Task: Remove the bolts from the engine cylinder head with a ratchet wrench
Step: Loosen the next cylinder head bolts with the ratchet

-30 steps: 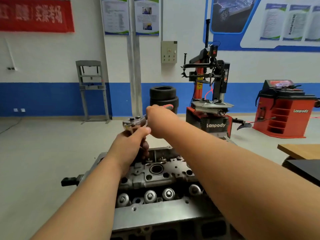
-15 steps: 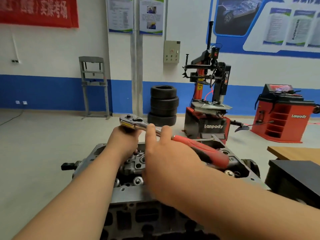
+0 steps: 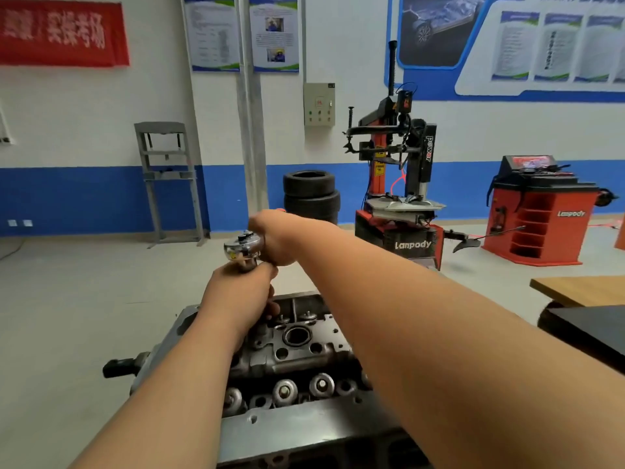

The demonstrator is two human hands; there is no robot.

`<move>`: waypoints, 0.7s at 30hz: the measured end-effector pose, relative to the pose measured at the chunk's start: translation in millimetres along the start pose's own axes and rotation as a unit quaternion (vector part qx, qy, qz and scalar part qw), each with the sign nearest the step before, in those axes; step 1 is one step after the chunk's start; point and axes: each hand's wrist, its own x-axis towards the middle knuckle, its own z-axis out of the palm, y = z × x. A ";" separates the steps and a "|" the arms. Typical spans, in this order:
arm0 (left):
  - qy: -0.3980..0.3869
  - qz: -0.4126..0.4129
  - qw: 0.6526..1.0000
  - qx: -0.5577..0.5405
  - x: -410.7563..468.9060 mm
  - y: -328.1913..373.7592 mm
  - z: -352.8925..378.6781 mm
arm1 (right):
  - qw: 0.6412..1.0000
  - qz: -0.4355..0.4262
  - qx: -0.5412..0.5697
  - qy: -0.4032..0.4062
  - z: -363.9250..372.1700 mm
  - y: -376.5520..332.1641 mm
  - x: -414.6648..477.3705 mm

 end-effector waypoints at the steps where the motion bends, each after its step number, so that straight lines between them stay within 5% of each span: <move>1: -0.006 -0.005 1.000 0.007 -0.8 1.3 -0.1 | 1.000 -0.016 0.010 -0.001 1.7 -1.9 2.2; 10: -0.017 -0.005 0.996 0.089 -15.4 15.7 4.6 | 0.991 0.121 -0.032 0.037 -6.0 11.0 -90.9; 16: -0.051 0.058 0.979 0.191 -13.6 23.4 -6.1 | 0.999 0.029 -0.044 -0.001 -8.9 -17.7 -166.4; 21: -0.023 0.119 0.990 0.067 -10.9 7.6 -10.4 | 0.998 0.048 -0.026 0.008 -19.8 10.3 -131.8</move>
